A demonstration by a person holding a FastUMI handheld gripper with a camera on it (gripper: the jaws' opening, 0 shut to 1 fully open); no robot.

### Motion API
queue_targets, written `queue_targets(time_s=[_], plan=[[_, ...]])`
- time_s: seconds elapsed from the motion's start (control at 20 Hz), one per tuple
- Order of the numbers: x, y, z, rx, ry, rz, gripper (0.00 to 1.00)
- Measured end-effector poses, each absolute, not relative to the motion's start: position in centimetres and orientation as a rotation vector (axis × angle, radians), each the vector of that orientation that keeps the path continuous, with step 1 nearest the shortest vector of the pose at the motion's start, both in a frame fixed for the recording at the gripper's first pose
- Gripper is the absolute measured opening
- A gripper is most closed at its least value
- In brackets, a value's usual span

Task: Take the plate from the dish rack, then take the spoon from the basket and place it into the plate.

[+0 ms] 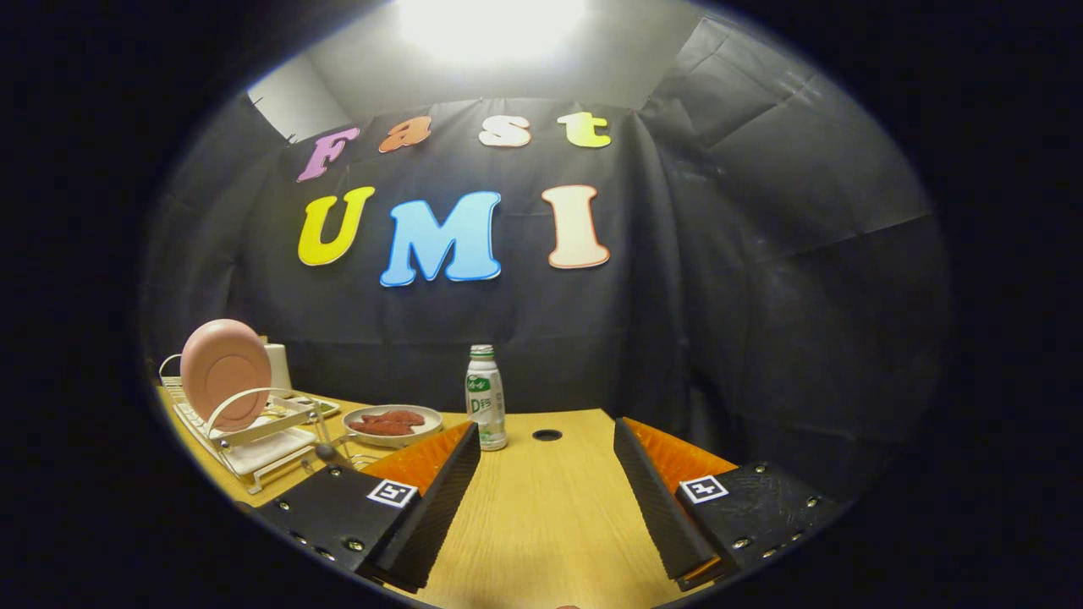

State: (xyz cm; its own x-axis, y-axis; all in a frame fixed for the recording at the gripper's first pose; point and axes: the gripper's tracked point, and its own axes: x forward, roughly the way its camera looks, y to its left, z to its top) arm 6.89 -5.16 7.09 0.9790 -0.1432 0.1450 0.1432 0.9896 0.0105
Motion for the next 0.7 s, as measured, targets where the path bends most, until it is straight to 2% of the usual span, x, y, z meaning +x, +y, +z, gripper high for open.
queue_targets(time_s=[0.35, 0.7], plan=[[-1.0, -7.2, 12.0, -0.032, -0.133, -0.272, 0.97], [-6.4, 0.5, 15.6, -0.018, -0.084, -0.24, 0.97]])
